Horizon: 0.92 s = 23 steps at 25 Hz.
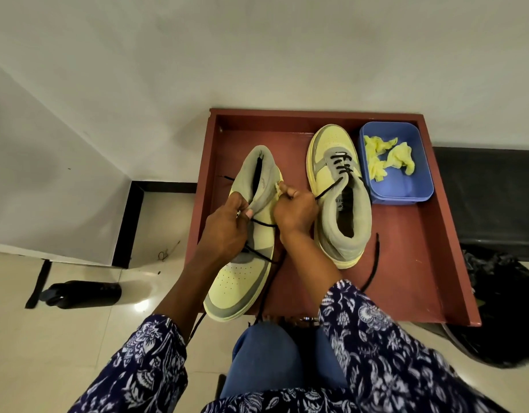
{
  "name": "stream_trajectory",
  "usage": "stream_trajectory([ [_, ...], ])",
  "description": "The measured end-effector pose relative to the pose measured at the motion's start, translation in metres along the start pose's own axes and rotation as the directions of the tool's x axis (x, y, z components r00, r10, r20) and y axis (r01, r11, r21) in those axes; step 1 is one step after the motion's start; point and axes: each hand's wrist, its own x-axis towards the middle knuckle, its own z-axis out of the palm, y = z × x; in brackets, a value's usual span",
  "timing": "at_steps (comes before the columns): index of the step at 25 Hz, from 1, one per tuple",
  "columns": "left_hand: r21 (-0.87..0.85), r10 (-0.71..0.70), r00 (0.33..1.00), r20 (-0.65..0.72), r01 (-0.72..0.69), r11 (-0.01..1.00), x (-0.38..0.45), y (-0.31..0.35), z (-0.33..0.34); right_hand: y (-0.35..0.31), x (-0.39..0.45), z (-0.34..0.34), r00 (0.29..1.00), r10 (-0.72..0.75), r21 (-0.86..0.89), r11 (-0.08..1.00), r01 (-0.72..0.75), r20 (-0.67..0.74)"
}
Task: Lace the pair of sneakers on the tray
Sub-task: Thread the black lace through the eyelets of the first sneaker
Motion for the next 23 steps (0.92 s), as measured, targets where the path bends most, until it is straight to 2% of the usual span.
stream_trajectory([
  [3, 0.02, 0.01, 1.0, -0.004, -0.01, 1.0, -0.002, 0.0, 0.0, -0.01, 0.022, 0.002, 0.995, 0.103, 0.023, 0.994, -0.102, -0.008],
  [9, 0.034, 0.032, 0.999, -0.011, -0.031, 0.999, -0.003, 0.001, -0.001, 0.001, 0.031, 0.014, 0.997, 0.08, 0.046, 0.996, -0.081, 0.017],
  [16, 0.014, -0.006, 1.0, -0.022, 0.006, 1.0, -0.001, 0.002, 0.001, 0.024, 0.002, 0.004, 0.996, 0.065, 0.017, 0.998, -0.066, 0.061],
  [23, 0.021, -0.016, 0.999, -0.048, 0.017, 1.0, -0.001, 0.006, 0.001, 0.036, -0.028, -0.004, 0.993, 0.078, 0.073, 0.994, -0.084, 0.086],
])
